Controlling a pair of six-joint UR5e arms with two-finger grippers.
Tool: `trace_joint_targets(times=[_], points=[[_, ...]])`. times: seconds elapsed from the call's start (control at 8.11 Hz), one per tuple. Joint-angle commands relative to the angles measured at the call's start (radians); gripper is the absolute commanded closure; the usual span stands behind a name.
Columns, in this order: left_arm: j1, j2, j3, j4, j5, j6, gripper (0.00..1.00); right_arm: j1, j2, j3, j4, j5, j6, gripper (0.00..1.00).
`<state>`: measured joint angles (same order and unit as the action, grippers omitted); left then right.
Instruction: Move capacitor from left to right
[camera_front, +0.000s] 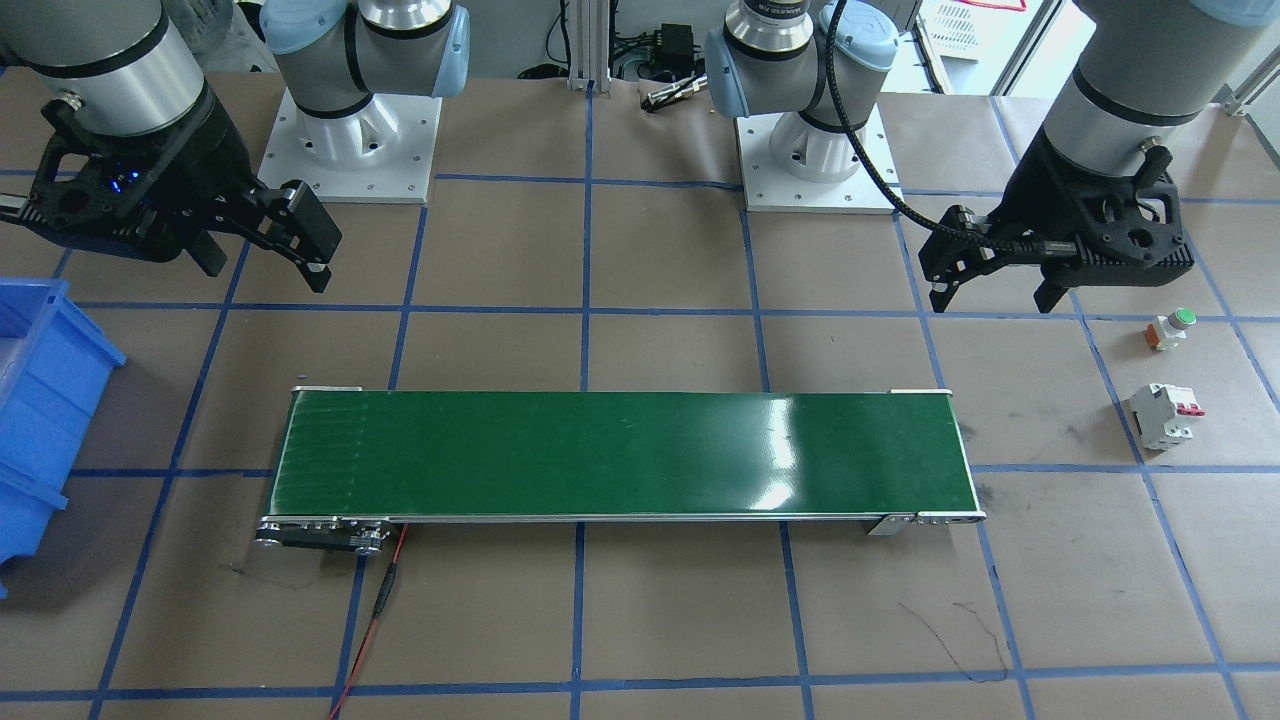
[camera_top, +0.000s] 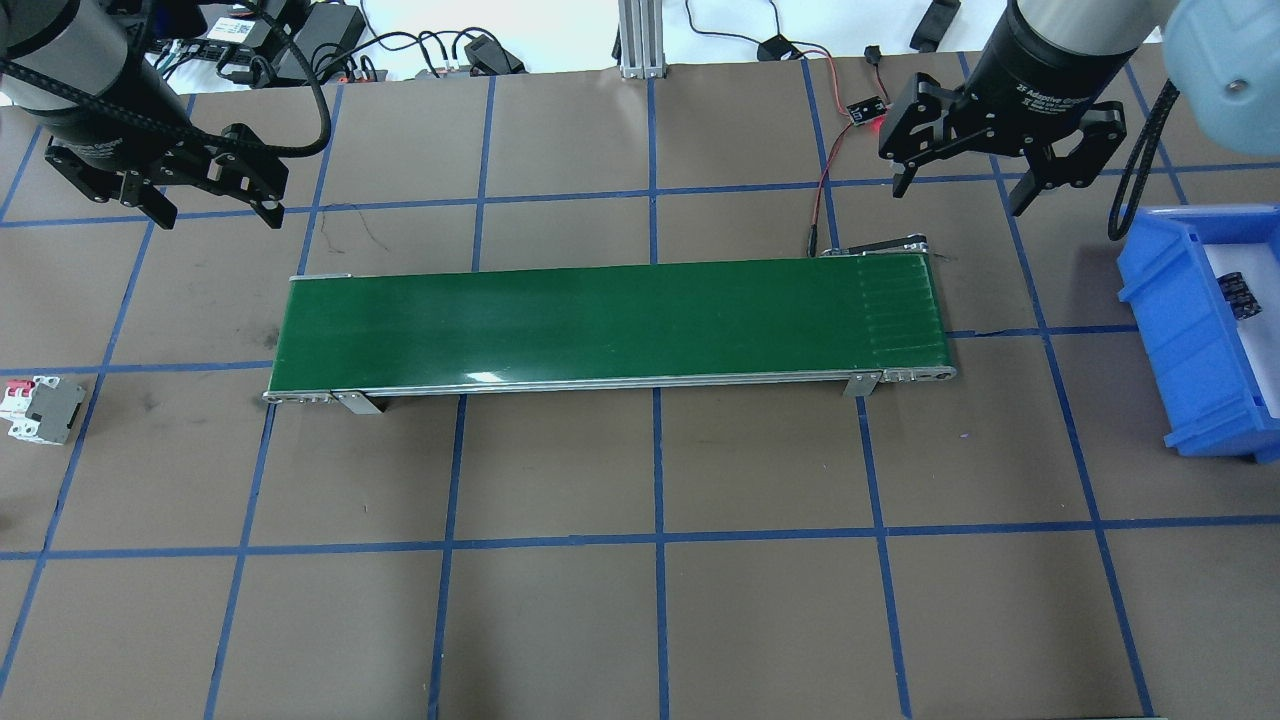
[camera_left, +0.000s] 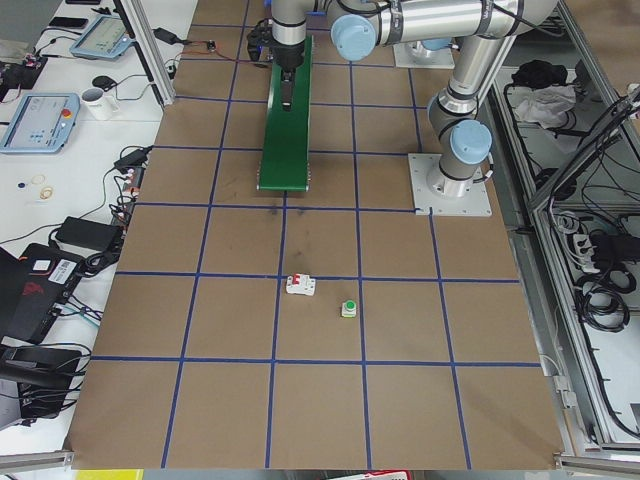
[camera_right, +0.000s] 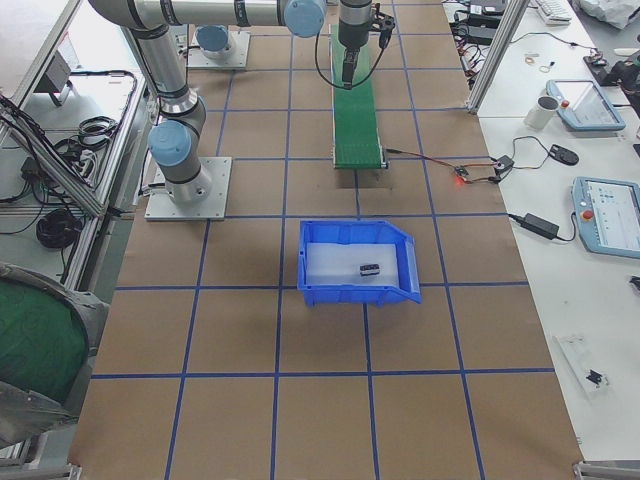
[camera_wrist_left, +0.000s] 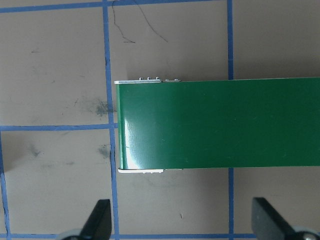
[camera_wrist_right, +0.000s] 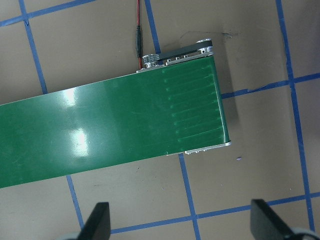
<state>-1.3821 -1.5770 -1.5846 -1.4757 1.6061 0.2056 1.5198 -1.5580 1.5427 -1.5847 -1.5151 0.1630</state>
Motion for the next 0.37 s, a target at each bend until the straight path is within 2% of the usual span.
trace_joint_targets(times=[0.0,0.25], points=[[0.0,0.0,0.0,0.0,0.0,0.0,0.0,0.002,-0.001,0.002,0.0,-0.001,0.001,0.0],[0.0,0.0,0.0,0.0,0.0,0.0,0.0,0.002,0.004,0.0,-0.003,-0.002,-0.002,0.0]])
